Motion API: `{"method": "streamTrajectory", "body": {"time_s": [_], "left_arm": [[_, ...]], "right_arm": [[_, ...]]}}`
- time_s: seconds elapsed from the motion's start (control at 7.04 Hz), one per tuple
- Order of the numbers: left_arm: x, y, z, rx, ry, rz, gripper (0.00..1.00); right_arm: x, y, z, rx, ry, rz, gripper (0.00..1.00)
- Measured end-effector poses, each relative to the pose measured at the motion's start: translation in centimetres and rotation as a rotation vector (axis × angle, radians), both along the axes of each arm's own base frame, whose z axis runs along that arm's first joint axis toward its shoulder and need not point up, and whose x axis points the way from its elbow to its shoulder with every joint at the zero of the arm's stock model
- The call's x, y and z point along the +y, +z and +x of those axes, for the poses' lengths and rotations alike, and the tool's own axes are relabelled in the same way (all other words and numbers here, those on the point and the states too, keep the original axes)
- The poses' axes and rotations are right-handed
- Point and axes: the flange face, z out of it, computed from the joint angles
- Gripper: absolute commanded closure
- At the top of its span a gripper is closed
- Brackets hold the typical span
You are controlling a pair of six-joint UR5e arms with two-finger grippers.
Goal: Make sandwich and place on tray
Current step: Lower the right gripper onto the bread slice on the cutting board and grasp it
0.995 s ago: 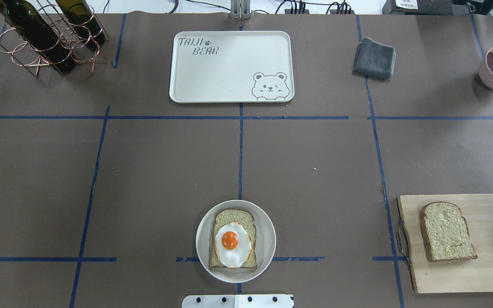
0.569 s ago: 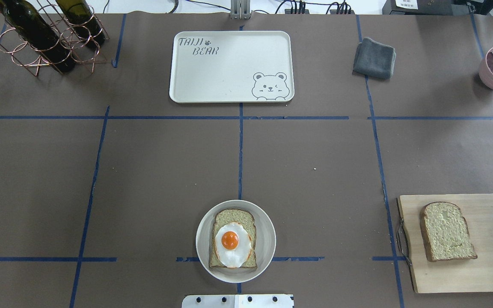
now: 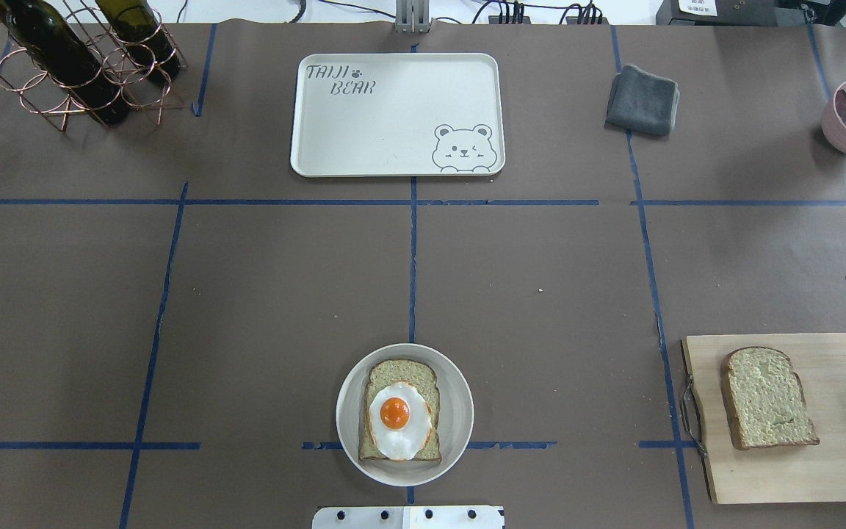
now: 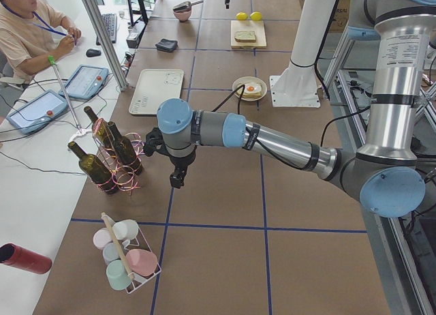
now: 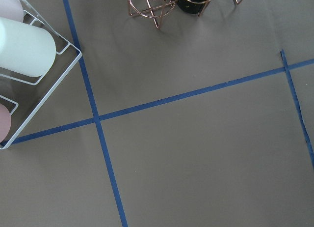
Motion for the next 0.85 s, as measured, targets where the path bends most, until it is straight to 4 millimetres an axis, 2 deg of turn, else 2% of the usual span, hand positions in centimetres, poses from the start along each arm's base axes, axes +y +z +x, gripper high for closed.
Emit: {"method": "streamTrajectory", "body": {"time_s": [0.14, 0.28, 0.57, 0.85], "left_arm": [[0.0, -0.1, 0.0, 0.000, -0.001, 0.001, 0.00], [0.0, -0.1, 0.0, 0.000, -0.001, 0.001, 0.00], [0.1, -0.1, 0.0, 0.000, -0.001, 0.001, 0.00], [0.1, -0.1, 0.0, 0.000, -0.002, 0.000, 0.00]], "right_arm": [[2.3, 0.7, -2.6, -0.005, 0.040, 0.001, 0.02], [4.3, 1.9, -4.1, -0.018, 0.061, -0.001, 0.03], [6.9, 6.2, -5.3, -0.061, 0.075, -0.021, 0.11], [8.1, 7.5, -6.9, -0.089, 0.084, -0.055, 0.15]]}}
